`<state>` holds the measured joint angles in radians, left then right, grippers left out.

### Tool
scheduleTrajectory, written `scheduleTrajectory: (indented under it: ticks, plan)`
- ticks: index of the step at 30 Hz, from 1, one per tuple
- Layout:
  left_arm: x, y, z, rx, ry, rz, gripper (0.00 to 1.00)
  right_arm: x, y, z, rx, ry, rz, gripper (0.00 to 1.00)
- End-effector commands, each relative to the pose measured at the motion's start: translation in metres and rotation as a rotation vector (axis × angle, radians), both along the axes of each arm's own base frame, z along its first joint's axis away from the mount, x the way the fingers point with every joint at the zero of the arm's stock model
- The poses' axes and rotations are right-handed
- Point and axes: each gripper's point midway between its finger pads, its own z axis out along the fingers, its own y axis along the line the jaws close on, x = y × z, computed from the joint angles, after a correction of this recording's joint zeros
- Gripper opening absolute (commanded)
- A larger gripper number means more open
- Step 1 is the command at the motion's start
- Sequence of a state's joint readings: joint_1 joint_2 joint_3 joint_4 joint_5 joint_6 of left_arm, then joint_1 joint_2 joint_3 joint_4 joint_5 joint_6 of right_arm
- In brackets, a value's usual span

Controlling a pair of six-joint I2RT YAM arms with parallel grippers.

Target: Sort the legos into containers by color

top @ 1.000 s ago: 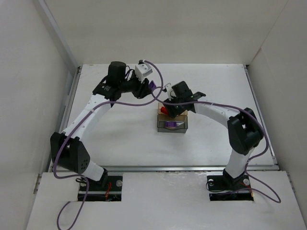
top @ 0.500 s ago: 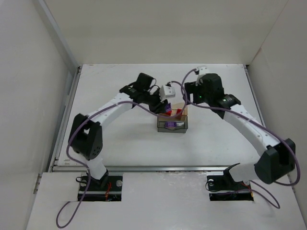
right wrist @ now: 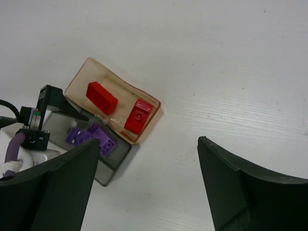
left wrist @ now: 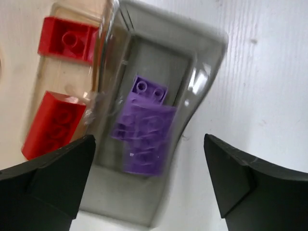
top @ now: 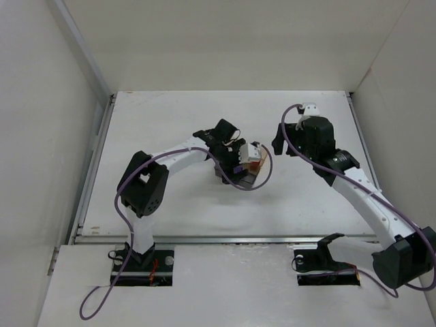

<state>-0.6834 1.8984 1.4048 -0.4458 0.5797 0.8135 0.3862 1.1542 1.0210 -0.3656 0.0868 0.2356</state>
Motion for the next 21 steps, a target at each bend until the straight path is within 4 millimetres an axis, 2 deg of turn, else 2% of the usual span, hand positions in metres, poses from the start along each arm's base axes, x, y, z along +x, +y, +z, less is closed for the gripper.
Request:
scheduleTrajectory:
  ticks: [1, 2, 4, 5, 6, 7, 8, 9, 12, 13, 14, 16, 17, 18, 20, 21]
  plan:
    - [0.009, -0.002, 0.019, -0.020, -0.056, 0.038, 1.00, 0.005, -0.004, 0.018, 0.029, -0.066, -0.033, 0.88]
    - [0.011, -0.003, 0.020, -0.021, -0.055, 0.057, 1.00, 0.006, -0.003, 0.023, 0.042, -0.072, -0.038, 0.90]
    - [0.021, -0.011, 0.046, -0.074, -0.070, 0.130, 1.00, 0.009, -0.013, 0.026, 0.038, -0.076, -0.094, 1.00]
    - [0.025, -0.013, 0.052, -0.087, -0.061, 0.175, 1.00, 0.011, -0.020, 0.026, 0.054, -0.075, -0.136, 1.00]
    - [0.031, -0.017, 0.077, -0.129, -0.078, 0.220, 1.00, 0.014, -0.027, 0.027, 0.058, -0.067, -0.175, 1.00]
    - [0.046, -0.012, 0.092, -0.171, -0.080, 0.287, 1.00, 0.017, -0.045, 0.028, 0.056, -0.060, -0.251, 1.00]
    - [0.050, -0.010, 0.106, -0.211, -0.040, 0.366, 1.00, 0.022, -0.052, 0.031, 0.069, -0.063, -0.280, 1.00]
    - [0.052, -0.006, 0.122, -0.252, -0.035, 0.398, 1.00, 0.024, -0.059, 0.025, 0.061, -0.046, -0.302, 1.00]
    - [0.061, 0.006, 0.149, -0.316, -0.031, 0.459, 1.00, 0.029, -0.066, 0.029, 0.081, -0.052, -0.306, 1.00]
    - [0.055, 0.007, 0.155, -0.332, -0.014, 0.463, 1.00, 0.031, -0.063, 0.032, 0.091, -0.062, -0.295, 1.00]
    - [0.061, 0.019, 0.154, -0.334, -0.008, 0.500, 1.00, 0.035, -0.055, 0.034, 0.102, -0.066, -0.248, 1.00]
    - [0.067, 0.038, 0.151, -0.344, 0.037, 0.581, 1.00, 0.038, -0.038, 0.026, 0.114, -0.042, -0.152, 0.99]
    - [0.071, 0.047, 0.145, -0.336, 0.059, 0.632, 1.00, 0.041, -0.037, 0.018, 0.119, -0.025, -0.157, 0.97]
    - [0.076, 0.056, 0.147, -0.349, 0.065, 0.684, 1.00, 0.040, -0.032, 0.005, 0.131, 0.010, -0.159, 0.96]
    - [0.092, 0.080, 0.149, -0.365, 0.058, 0.823, 1.00, 0.043, -0.012, -0.022, 0.180, 0.097, -0.161, 0.92]
    - [0.101, 0.098, 0.141, -0.365, 0.085, 0.920, 1.00, 0.039, 0.006, -0.032, 0.190, 0.134, -0.129, 0.88]
